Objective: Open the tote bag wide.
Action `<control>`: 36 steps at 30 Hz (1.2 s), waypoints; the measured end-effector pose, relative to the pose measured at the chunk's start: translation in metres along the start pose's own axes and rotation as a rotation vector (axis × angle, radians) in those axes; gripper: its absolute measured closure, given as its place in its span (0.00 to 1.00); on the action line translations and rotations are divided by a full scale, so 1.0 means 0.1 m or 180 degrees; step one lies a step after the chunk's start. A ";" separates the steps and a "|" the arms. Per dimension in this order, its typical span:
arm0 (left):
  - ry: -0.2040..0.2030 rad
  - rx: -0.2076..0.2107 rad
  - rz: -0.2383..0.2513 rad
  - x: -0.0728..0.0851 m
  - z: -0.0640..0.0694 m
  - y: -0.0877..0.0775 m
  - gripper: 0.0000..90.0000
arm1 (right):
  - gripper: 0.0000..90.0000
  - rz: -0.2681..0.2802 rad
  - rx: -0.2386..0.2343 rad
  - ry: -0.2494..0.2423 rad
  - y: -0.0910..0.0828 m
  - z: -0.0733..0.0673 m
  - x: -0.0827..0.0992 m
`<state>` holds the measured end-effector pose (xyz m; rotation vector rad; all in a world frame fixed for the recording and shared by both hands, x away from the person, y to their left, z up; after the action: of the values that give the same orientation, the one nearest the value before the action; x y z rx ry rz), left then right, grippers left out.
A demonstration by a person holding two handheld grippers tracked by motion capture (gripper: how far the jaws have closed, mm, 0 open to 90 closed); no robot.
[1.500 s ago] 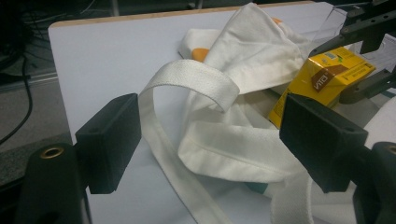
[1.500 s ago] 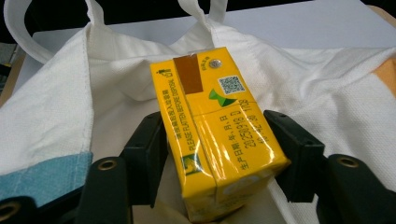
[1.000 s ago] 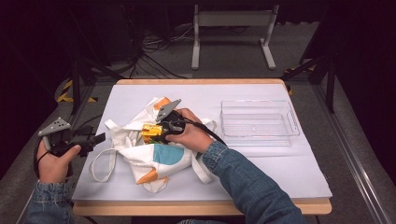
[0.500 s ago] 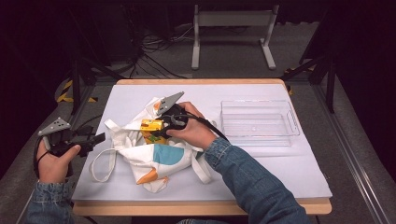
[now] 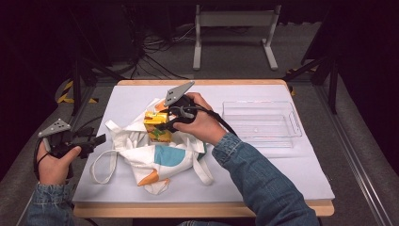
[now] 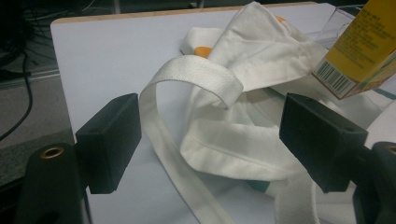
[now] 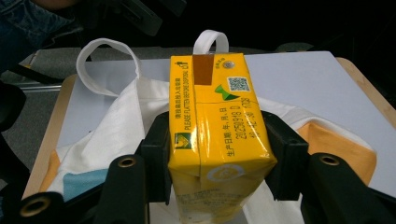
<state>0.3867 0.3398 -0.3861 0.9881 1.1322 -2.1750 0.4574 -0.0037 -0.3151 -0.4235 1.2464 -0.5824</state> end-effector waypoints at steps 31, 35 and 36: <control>0.0021 0.0031 -0.0008 -0.01 0.03 0.01 0.24 | 0.57 0.0125 0.0101 -0.0044 -0.88 0.07 0.06; 0.0017 0.0025 0.0003 -0.01 0.03 0.00 0.24 | 0.57 0.0120 0.0150 -0.0007 -1.03 0.09 0.12; 0.0015 0.0026 0.0004 -0.01 0.03 0.00 0.24 | 0.57 0.0123 0.0158 -0.0001 -1.05 0.09 0.13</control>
<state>0.3860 0.3370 -0.3840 0.9976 1.1253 -2.1793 0.4502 -0.0944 -0.2600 -0.3571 1.2347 -0.5791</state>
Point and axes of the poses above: each handheld gripper's, and its own axes: y roughly forward along the jaws, x roughly out of its underside, z roughly to its right, the point moved 2 cm from there along y, roughly forward along the jaws, and after that the axes turned 14 degrees about -y, right-handed, at the moved point
